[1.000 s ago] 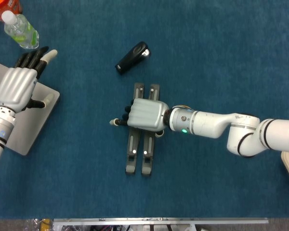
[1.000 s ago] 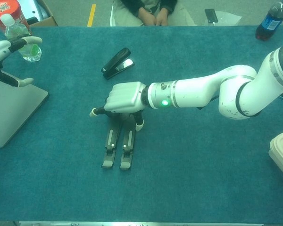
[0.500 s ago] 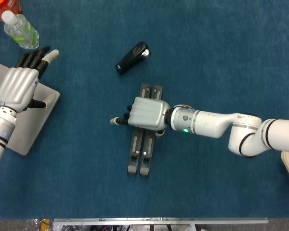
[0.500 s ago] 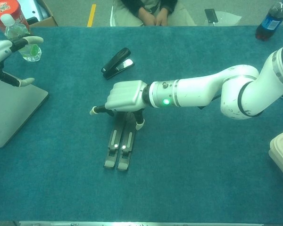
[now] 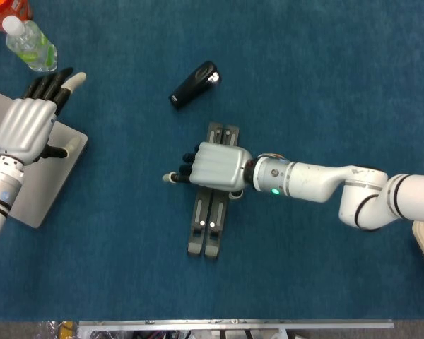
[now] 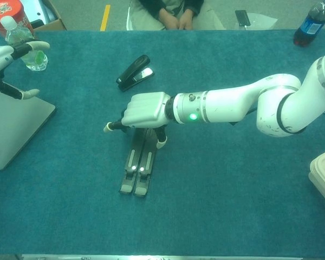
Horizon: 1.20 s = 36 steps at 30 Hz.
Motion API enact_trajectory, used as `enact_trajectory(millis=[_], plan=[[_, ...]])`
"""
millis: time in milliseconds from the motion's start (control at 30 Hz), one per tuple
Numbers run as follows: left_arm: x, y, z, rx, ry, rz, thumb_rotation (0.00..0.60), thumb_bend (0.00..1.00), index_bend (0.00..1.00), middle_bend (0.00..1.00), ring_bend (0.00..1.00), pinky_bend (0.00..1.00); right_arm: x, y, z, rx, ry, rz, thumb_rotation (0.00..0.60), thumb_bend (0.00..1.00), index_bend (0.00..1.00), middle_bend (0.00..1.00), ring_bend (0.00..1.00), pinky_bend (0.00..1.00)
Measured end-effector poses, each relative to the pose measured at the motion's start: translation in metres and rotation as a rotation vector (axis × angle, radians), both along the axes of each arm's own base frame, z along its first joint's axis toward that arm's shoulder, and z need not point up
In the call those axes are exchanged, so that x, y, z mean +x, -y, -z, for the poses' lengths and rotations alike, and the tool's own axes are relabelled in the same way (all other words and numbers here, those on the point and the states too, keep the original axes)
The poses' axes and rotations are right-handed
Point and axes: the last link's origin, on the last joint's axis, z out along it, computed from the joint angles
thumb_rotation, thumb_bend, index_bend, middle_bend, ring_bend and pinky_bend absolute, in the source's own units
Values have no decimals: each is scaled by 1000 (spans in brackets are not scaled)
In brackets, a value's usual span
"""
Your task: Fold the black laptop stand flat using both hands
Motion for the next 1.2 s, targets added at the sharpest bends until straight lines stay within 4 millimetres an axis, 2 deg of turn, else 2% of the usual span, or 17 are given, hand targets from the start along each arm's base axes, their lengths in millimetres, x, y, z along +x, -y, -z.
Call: enact_trajectory(millis=[133,267,567,833,967,1200], plan=[[2,-1,-2,7,4,5,600,293,0,0,0,49,-3,6,-10,-17,57,62,600,5,0,189,118,277],[3,-2,-5,32,5,15,600,293,0,0,0,49,-16,15,-29,-63,123,155,600,6,0,188,116,277],[10,1,-16,142,-75,82,600,293,0,0,0,49,-69,21,-89,-260,228,365,600,5,0,188,115,277],[0,18,-27,210,-112,59,600,293,0,0,0,49,-116,-4,-155,-500,288,486,600,6,0,188,115,277],[-4,26,-33,220,-145,34,600,293,0,0,0,49,-141,-21,-174,-596,276,528,600,5,0,188,114,277],[-9,51,-41,248,-203,-21,600,293,0,0,0,49,-180,-56,-206,-730,259,641,600,6,0,188,110,277]])
